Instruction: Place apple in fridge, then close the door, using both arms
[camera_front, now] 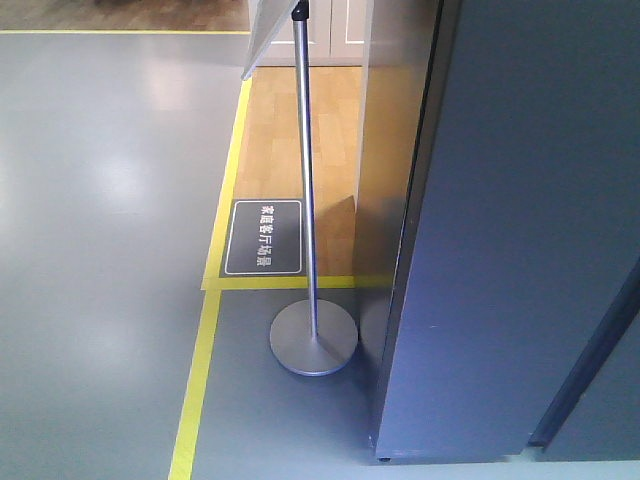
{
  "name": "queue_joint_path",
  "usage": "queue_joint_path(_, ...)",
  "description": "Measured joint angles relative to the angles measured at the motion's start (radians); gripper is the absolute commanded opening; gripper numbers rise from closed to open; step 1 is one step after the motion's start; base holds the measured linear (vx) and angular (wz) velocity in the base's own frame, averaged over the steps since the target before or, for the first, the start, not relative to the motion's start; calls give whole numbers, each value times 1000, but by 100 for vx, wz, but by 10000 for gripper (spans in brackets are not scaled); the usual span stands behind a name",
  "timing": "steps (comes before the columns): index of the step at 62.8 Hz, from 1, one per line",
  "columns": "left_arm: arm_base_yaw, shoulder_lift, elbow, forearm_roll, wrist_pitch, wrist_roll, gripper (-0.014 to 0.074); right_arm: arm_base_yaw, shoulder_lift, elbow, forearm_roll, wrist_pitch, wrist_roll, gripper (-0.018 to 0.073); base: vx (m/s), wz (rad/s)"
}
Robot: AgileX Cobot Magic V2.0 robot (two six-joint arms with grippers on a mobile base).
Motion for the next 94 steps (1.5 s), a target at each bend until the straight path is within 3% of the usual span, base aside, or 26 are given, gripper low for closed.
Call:
queue_joint_path(12, 32, 0, 0, 1, -1, 0, -6, 0, 0, 0, 0, 0, 0, -3, 0, 0)
queue_joint_path(64, 33, 0, 0, 2, -1, -1, -6, 0, -1, 4, -16, -17, -7, -3, 0, 0)
queue_joint_path(75, 33, -1, 0, 2, -1, -1, -6, -20, -103, 110, -37, -263, -64, -3, 0, 0)
queue_joint_path(87, 33, -1, 0, 2, -1, -1, -6, -43, -284, 350, -28, -638, -82, -3, 0, 0)
queue_joint_path(94, 33, -1, 0, 2, -1, -1, -6, -43, -348, 463, -9, -780, -82, -3, 0, 0)
